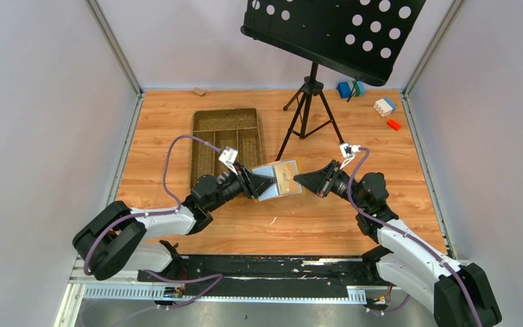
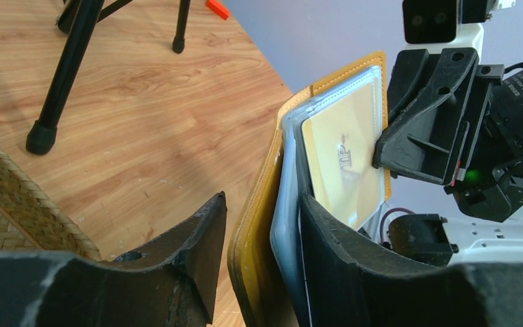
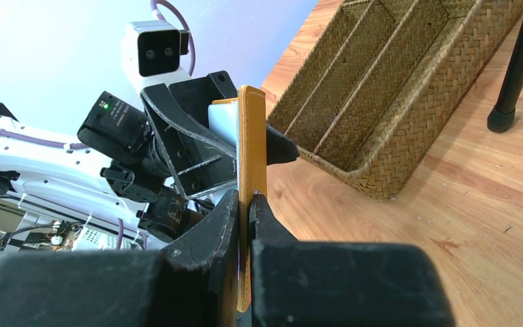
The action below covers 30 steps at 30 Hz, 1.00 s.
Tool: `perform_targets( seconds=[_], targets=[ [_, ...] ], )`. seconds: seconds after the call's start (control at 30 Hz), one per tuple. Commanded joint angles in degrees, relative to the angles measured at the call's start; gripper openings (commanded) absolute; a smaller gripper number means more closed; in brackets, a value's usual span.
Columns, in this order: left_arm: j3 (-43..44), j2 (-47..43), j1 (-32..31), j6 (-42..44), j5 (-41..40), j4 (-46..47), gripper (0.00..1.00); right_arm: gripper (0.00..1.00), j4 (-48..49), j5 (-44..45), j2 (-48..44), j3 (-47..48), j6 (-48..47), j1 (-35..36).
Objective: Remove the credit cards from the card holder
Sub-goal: Remove the credit card from the card holder.
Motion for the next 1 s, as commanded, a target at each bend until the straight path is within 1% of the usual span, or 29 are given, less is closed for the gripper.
perform_targets(
  seconds=[0.0,0.13,0.3,0.33,0.43,0.47,0.53,0.6,0.67,0.73,0.9,0.97],
  targets=[
    [0.91,0.89,-0.16,0.81,3.18,4.36,0.54,0.00,6.15,-2.73,1.27,2.35,1.74,0.14],
    [0.34,0.35,-0.16,0.72,3.30,5.48,0.57,0.00,6.21,-2.71,1.22,2.21,1.74,0.19],
    [-0.10,0.08,-0.16,0.32,4.18,7.88,0.58,0.00,5.91,-2.68,1.31,2.41,1.77,0.19],
    [-0.29,0.13,-0.16,0.16,4.51,8.48,0.56,0.00,5.32,-2.55,1.37,2.57,1.69,0.19],
    [-0.61,-0.35,-0.16,-0.24,5.87,10.81,0.33,0.00,-0.96,0.08,1.63,4.10,-0.04,0.15],
    [-0.53,-0.69,-0.16,-0.34,6.17,10.62,0.27,0.02,-2.52,0.82,1.78,4.45,-0.50,0.09],
    [-0.49,-1.52,-0.14,-0.36,6.24,10.06,0.16,0.08,-3.30,1.12,2.56,4.65,-0.91,0.09],
    [-0.52,-2.24,-0.16,-0.36,5.64,8.89,0.08,0.17,-2.41,0.25,3.71,4.89,-1.01,0.01],
    [-0.44,-2.84,-0.16,-0.66,4.62,6.91,0.03,0.23,-1.54,-0.60,4.74,4.98,-0.97,-0.01],
    [-0.39,-3.20,-0.16,-1.29,3.41,5.08,0.00,0.25,-0.85,-1.01,5.44,4.86,-0.75,-0.05],
    [0.29,-3.18,0.40,-3.63,2.88,2.18,0.00,0.25,0.12,-1.31,6.25,4.63,-0.27,-0.09],
    [0.55,-2.65,0.69,-4.59,3.49,2.16,0.00,0.30,0.48,-1.61,6.71,4.59,-0.15,-0.10]
  ],
)
